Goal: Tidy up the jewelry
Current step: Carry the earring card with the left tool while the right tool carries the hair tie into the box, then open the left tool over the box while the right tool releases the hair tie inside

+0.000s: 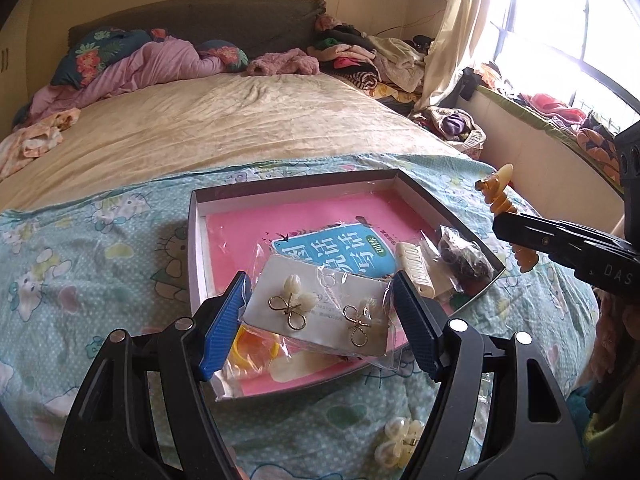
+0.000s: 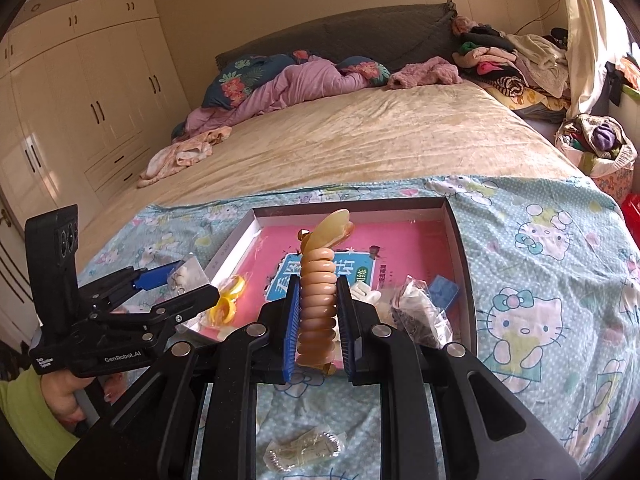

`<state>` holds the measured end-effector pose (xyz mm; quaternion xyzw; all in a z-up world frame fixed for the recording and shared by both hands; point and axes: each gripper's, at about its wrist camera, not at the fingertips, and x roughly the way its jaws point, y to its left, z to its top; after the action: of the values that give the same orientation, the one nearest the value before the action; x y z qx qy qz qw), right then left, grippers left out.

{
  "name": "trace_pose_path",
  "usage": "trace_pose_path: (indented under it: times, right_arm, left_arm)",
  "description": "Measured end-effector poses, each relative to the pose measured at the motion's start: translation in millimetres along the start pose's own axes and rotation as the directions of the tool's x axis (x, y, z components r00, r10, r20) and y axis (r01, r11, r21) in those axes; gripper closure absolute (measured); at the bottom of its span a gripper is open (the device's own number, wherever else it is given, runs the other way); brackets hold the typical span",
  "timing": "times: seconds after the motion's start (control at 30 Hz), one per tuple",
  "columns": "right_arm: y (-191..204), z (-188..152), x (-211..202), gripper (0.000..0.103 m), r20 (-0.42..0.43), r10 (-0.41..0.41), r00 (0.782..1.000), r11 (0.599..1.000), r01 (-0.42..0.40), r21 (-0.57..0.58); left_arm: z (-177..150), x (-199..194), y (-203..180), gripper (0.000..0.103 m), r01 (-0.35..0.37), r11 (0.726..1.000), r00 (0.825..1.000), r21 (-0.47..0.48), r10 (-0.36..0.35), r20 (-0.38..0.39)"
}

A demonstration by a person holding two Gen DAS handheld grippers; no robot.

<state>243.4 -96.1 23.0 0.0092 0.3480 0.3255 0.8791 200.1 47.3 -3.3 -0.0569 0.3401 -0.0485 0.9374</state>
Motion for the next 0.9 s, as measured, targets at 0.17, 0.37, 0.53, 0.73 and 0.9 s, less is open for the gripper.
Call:
trace_pose_path:
  times: [0.17,0.37,0.53,0.73,0.9]
  right_arm:
    - [-11.4,-4.9,20.7,0.086,-0.031,-0.019,0.999,1.000,0.019,0.014]
    - [-19.9,-13.7,48.7,0.086,-0.077,-0.038,0.996,0.999,0.040,0.027]
    - [-25.4,-19.8,61.7,0.084,-0.097,-0.058,0.994,0.997,0.062,0.042]
    - [-30.2,-22.8,51.7,0.063,-0.078,-0.044,0.996,0.996,0.049,0.068]
    - [-27.9,-25.9,30.8,0.047,-0.053,-0.026,0.998,0.996,0.030,0.083]
  left_arm:
    - [-0.4,19.6,0.0,0.039,-0.011,1.000,0.999,-0.005,0.011,-0.031]
    - [-4.6,35.0,1.9,0.038,-0.024,1.000,0.998,-0.010,0.023,-0.062]
    - [-6.2,39.6,3.1,0.038,-0.034,0.999,0.997,-0.011,0.033,-0.074]
    - [-7.0,38.6,-0.4,0.032,-0.042,0.999,0.996,0.005,0.043,-0.076]
    - [-6.4,31.1,-3.9,0.021,-0.058,0.998,0.996,0.023,0.059,-0.062]
